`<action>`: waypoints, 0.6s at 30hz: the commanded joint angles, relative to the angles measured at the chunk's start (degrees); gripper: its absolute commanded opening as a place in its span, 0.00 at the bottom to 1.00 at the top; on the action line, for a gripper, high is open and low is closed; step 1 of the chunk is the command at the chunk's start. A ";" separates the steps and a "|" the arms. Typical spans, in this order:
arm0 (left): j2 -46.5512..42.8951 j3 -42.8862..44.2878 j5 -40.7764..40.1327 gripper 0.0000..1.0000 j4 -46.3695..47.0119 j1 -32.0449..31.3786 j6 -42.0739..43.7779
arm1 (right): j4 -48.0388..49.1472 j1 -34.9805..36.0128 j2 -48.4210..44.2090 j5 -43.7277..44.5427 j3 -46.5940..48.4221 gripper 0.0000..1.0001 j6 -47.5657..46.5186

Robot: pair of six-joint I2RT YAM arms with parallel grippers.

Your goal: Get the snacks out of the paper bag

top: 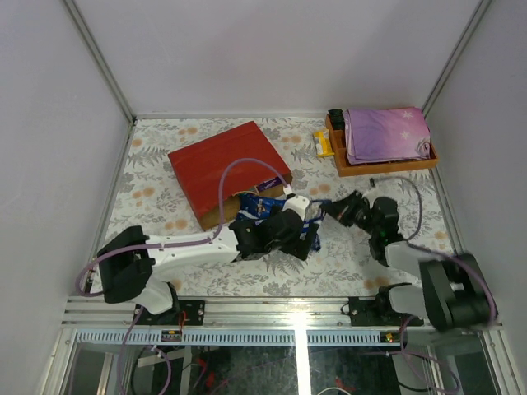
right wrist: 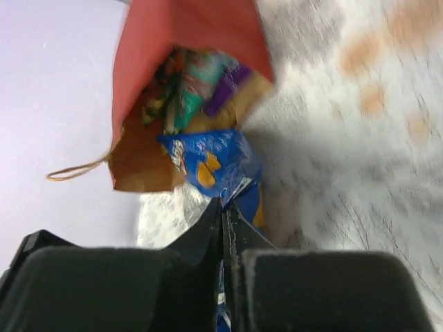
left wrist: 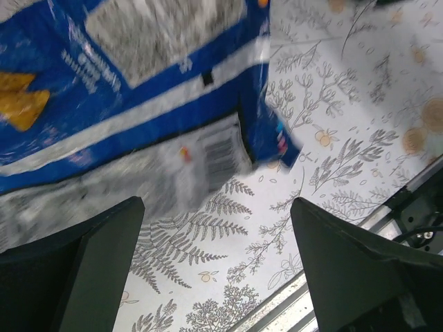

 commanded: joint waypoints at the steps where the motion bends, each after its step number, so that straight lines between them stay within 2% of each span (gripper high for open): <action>1: -5.22 1.48 -0.72 0.87 -1.21 1.76 2.22 | -58.45 4.66 -27.33 20.42 18.52 0.00 -30.02; 3: -6.07 1.49 0.55 0.87 -1.12 2.84 2.83 | -71.91 3.67 -27.41 23.01 27.31 0.00 -37.81; 5: -6.22 1.60 1.54 0.87 -0.84 3.59 3.28 | -84.15 2.99 -19.52 23.45 36.44 0.00 -43.17; 6: -5.96 1.86 1.95 0.87 -0.87 4.02 3.49 | -86.51 3.28 -15.15 22.75 38.71 0.00 -44.15; 7: -5.64 2.09 2.18 0.87 -0.95 4.12 3.67 | -86.81 3.72 -12.13 21.89 39.84 0.00 -44.29; 9: -5.01 2.81 2.54 0.87 -1.53 4.20 4.02 | -87.44 4.79 -9.19 26.68 41.44 0.00 -42.80; 13: -3.51 3.05 3.13 0.87 -1.67 4.54 4.10 | -87.35 5.51 -10.95 34.62 43.74 0.03 -43.20; 18: -1.52 3.15 3.91 0.87 0.72 5.89 4.22 | -89.44 6.31 -14.79 33.22 46.85 0.06 -45.30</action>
